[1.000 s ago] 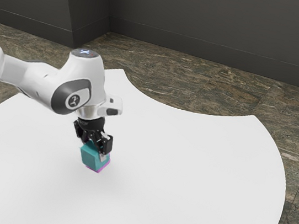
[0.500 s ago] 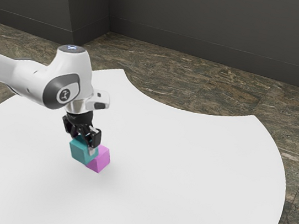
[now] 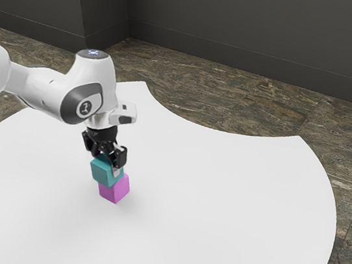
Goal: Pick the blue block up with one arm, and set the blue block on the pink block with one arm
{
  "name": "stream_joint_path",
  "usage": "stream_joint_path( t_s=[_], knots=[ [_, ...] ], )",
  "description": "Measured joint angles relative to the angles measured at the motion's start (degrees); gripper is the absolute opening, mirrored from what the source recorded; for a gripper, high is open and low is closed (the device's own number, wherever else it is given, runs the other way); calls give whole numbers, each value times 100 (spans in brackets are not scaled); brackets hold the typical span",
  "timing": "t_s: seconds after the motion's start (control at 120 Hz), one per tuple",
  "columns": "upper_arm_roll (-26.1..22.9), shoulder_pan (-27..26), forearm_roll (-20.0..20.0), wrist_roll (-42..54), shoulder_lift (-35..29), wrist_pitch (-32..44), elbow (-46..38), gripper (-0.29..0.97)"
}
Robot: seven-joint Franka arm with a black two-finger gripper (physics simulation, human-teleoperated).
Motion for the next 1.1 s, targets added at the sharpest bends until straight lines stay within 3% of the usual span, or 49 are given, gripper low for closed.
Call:
stream_joint_path(
  t_s=[1.1],
  knots=[
    [19,81,-125,41,198,-12,264,39]
  ],
)
